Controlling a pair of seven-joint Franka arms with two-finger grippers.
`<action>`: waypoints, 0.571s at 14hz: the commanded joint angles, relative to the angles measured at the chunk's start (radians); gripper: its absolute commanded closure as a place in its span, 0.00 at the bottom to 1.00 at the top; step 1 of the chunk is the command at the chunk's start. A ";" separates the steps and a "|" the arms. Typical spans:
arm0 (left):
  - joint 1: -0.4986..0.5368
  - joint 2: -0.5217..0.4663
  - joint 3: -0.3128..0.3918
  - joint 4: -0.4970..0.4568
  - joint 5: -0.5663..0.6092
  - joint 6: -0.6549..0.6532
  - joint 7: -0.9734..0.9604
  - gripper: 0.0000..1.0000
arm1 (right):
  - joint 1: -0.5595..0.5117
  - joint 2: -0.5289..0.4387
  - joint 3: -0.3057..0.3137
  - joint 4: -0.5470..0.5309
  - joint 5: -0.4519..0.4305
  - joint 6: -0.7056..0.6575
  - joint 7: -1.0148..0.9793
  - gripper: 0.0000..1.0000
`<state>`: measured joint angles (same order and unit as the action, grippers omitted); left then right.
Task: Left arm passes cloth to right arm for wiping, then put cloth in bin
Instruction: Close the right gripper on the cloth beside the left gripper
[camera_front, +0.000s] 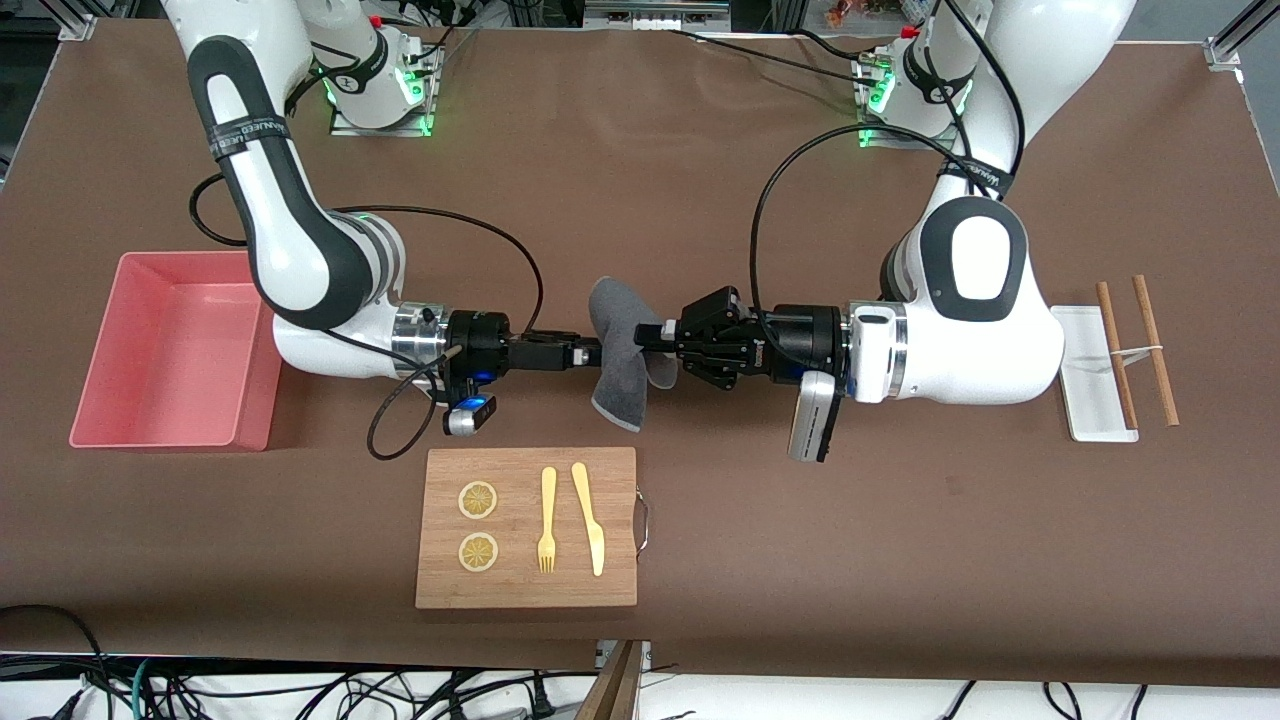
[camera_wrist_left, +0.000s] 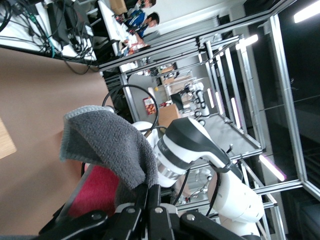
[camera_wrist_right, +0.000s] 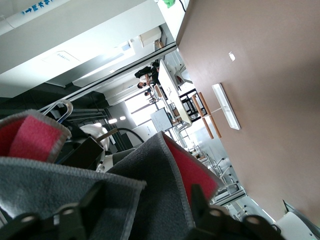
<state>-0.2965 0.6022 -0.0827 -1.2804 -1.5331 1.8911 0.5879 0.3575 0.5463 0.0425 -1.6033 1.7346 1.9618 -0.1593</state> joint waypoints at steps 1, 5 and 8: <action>-0.004 -0.033 -0.002 -0.065 -0.050 0.023 0.064 1.00 | -0.011 -0.008 0.016 -0.013 0.033 0.011 -0.031 0.39; 0.002 -0.032 -0.002 -0.065 -0.050 0.020 0.078 1.00 | -0.026 -0.020 0.014 -0.012 0.031 -0.006 -0.019 0.11; 0.000 -0.032 0.000 -0.060 -0.038 0.020 0.076 1.00 | -0.029 -0.020 0.011 -0.013 0.031 -0.008 -0.034 0.02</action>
<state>-0.2948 0.6000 -0.0827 -1.3086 -1.5539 1.8957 0.6340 0.3410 0.5416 0.0437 -1.6007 1.7398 1.9594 -0.1638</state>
